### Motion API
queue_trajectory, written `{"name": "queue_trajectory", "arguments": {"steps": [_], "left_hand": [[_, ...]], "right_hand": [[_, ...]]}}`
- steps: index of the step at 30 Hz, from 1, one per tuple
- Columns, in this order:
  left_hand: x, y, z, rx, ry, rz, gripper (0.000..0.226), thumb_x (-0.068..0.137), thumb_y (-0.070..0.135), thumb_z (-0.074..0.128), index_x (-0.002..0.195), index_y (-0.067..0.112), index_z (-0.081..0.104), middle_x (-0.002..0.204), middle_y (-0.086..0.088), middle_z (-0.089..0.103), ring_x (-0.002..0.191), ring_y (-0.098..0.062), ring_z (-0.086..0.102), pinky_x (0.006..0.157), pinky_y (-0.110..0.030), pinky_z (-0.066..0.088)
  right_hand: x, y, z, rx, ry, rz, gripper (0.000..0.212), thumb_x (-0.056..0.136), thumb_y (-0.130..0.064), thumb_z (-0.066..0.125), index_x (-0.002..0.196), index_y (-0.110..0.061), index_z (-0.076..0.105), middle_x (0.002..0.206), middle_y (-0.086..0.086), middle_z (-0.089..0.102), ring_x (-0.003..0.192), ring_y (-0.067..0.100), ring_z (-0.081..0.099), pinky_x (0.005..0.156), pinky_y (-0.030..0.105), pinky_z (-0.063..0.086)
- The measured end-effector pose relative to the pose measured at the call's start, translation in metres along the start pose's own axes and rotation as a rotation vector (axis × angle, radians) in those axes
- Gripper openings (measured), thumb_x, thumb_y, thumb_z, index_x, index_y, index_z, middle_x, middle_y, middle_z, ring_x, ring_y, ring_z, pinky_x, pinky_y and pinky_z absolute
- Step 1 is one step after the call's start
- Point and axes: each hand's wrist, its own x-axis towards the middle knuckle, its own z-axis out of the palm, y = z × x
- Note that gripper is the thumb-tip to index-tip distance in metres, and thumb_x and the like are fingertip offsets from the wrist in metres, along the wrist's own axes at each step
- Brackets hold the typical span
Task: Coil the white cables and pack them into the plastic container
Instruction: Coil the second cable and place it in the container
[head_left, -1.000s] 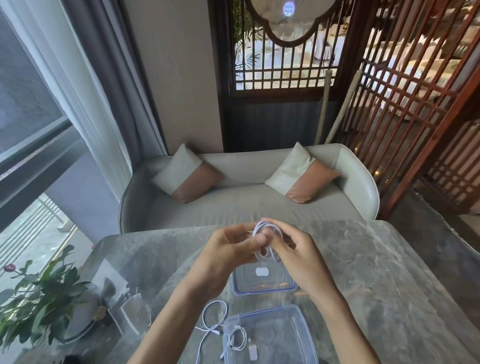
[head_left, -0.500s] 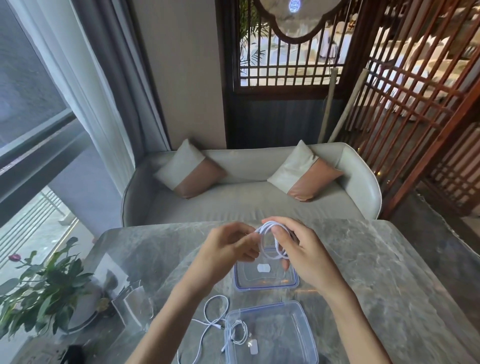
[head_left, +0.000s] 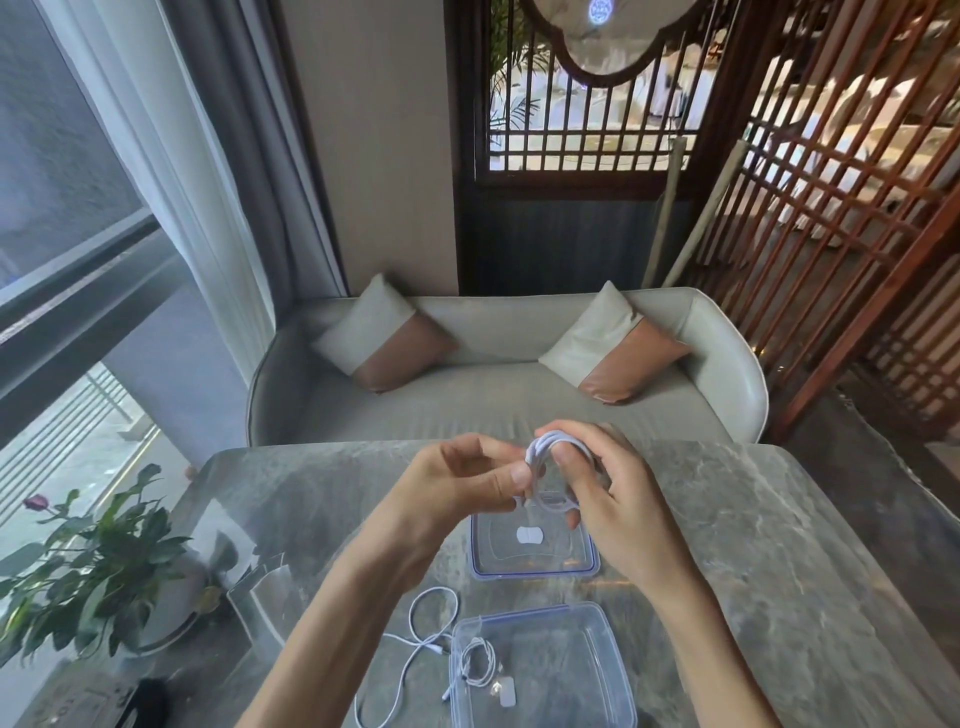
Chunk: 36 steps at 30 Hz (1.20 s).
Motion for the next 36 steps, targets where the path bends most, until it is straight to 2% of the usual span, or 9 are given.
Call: {"name": "queue_trajectory", "arguments": {"steps": [3, 8, 13, 17, 20, 24, 28, 33, 36], "left_hand": [[0.002, -0.003, 0.008, -0.020, -0.056, 0.062, 0.030, 0.076, 0.004, 0.079, 0.094, -0.001, 0.055, 0.086, -0.018, 0.070, 0.074, -0.026, 0.067, 0.072, -0.030, 0.055], [0.003, -0.004, 0.010, 0.189, 0.015, 0.095, 0.029, 0.076, -0.004, 0.077, 0.089, -0.005, 0.051, 0.083, -0.016, 0.070, 0.067, -0.022, 0.069, 0.061, -0.026, 0.055], [0.004, -0.001, 0.009, 0.500, 0.051, 0.137, 0.027, 0.076, 0.008, 0.081, 0.084, 0.010, 0.055, 0.081, -0.014, 0.070, 0.065, -0.027, 0.072, 0.065, -0.044, 0.060], [0.003, -0.003, 0.015, 0.787, 0.123, 0.240, 0.025, 0.080, 0.011, 0.072, 0.086, 0.020, 0.049, 0.083, -0.001, 0.064, 0.056, -0.023, 0.070, 0.053, -0.044, 0.057], [0.005, -0.010, 0.024, 0.909, 0.213, 0.276, 0.023, 0.081, 0.012, 0.064, 0.088, 0.014, 0.043, 0.081, -0.009, 0.063, 0.067, -0.034, 0.065, 0.061, -0.049, 0.054], [0.001, -0.021, 0.032, 0.865, 0.208, 0.173, 0.004, 0.092, 0.015, 0.053, 0.094, 0.012, 0.053, 0.072, -0.010, 0.069, 0.059, -0.028, 0.069, 0.061, -0.046, 0.056], [-0.007, -0.012, 0.021, 0.480, 0.011, 0.042, 0.025, 0.098, 0.027, 0.056, 0.095, 0.004, 0.064, 0.076, -0.008, 0.072, 0.063, -0.028, 0.073, 0.060, -0.041, 0.060], [-0.011, -0.015, 0.026, 0.704, 0.165, 0.182, 0.033, 0.101, 0.045, 0.039, 0.080, 0.021, 0.046, 0.060, 0.009, 0.063, 0.047, -0.008, 0.060, 0.053, -0.034, 0.050], [-0.010, -0.019, 0.023, 0.774, 0.257, 0.218, 0.034, 0.102, 0.046, 0.034, 0.080, 0.020, 0.039, 0.060, -0.004, 0.059, 0.054, -0.023, 0.056, 0.060, -0.048, 0.049]], "right_hand": [[-0.005, -0.002, 0.005, 0.137, -0.108, 0.046, 0.019, 0.098, -0.033, 0.053, 0.107, -0.034, 0.070, 0.105, -0.010, 0.064, 0.076, 0.007, 0.066, 0.048, 0.024, 0.051], [-0.006, 0.002, 0.002, 0.187, -0.199, 0.107, 0.020, 0.098, -0.025, 0.055, 0.109, -0.035, 0.068, 0.104, 0.000, 0.065, 0.072, 0.009, 0.064, 0.049, 0.024, 0.051], [-0.003, 0.001, -0.010, 0.202, -0.298, 0.128, 0.025, 0.094, -0.021, 0.059, 0.112, -0.037, 0.067, 0.096, -0.002, 0.070, 0.063, 0.008, 0.061, 0.052, 0.024, 0.053], [-0.005, 0.001, -0.013, 0.217, -0.284, 0.117, 0.032, 0.099, -0.010, 0.056, 0.113, -0.036, 0.069, 0.099, -0.001, 0.074, 0.056, 0.009, 0.059, 0.053, 0.023, 0.052], [-0.005, 0.001, -0.012, 0.238, -0.271, 0.108, 0.036, 0.099, -0.006, 0.055, 0.113, -0.035, 0.071, 0.097, -0.005, 0.075, 0.056, 0.012, 0.058, 0.054, 0.022, 0.052], [-0.007, 0.005, -0.006, 0.236, -0.202, 0.123, 0.031, 0.098, -0.007, 0.058, 0.116, -0.029, 0.071, 0.095, -0.005, 0.075, 0.058, 0.012, 0.057, 0.053, 0.023, 0.051], [-0.009, 0.008, -0.009, 0.295, -0.137, 0.133, 0.029, 0.095, -0.018, 0.063, 0.120, -0.029, 0.071, 0.102, -0.006, 0.076, 0.068, 0.002, 0.063, 0.053, 0.019, 0.050], [-0.012, 0.005, 0.000, 0.298, -0.159, 0.144, 0.036, 0.094, -0.031, 0.063, 0.130, -0.029, 0.065, 0.110, -0.010, 0.076, 0.078, 0.005, 0.070, 0.061, 0.019, 0.056], [-0.015, 0.005, -0.003, 0.263, -0.136, 0.166, 0.033, 0.097, -0.025, 0.060, 0.130, -0.029, 0.065, 0.102, -0.009, 0.078, 0.067, 0.005, 0.068, 0.053, 0.020, 0.051]]}}
